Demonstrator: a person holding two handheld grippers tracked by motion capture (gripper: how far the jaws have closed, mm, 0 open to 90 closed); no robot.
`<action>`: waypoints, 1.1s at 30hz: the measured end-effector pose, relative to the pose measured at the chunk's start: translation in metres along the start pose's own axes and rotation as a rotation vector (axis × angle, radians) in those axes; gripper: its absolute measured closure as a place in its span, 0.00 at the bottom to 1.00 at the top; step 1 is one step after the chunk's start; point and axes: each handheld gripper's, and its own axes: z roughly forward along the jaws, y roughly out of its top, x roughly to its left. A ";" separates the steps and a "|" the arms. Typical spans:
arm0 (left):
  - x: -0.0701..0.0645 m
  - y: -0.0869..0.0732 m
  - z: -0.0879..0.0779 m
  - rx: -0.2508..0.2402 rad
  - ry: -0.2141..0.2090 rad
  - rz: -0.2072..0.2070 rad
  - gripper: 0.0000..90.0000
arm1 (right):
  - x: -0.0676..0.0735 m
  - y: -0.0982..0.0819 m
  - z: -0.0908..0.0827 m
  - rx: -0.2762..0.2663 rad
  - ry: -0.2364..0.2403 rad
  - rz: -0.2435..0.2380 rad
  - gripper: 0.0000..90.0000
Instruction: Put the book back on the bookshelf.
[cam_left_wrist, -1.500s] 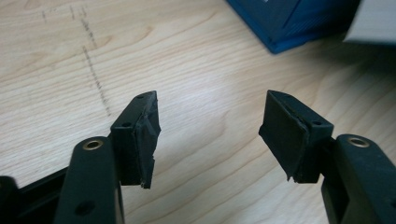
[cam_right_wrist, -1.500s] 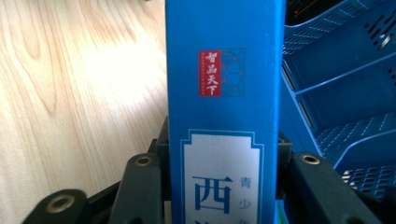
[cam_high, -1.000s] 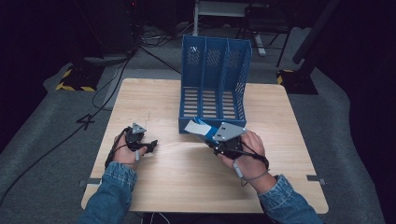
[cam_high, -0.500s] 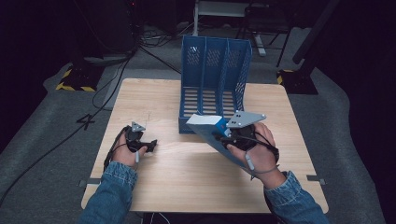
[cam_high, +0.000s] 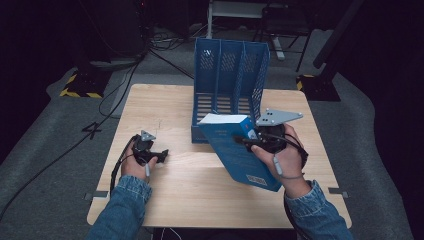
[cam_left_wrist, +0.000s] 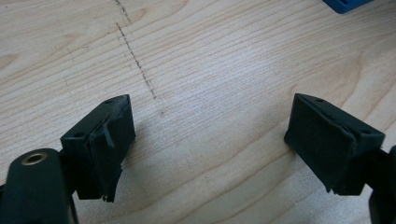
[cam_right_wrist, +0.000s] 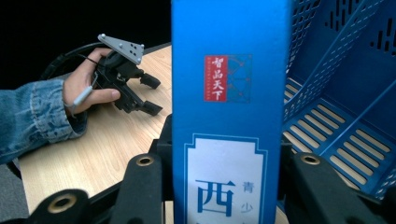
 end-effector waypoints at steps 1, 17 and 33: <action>0.000 0.000 0.000 0.000 0.000 0.000 0.17 | -0.001 0.001 -0.001 -0.001 -0.001 0.002 0.68; 0.000 0.001 0.001 0.000 0.008 -0.004 0.17 | -0.023 0.019 -0.024 -0.076 -0.026 0.052 0.68; 0.000 0.001 0.001 -0.001 0.011 -0.007 0.17 | -0.059 0.049 -0.046 -0.175 -0.106 0.090 0.68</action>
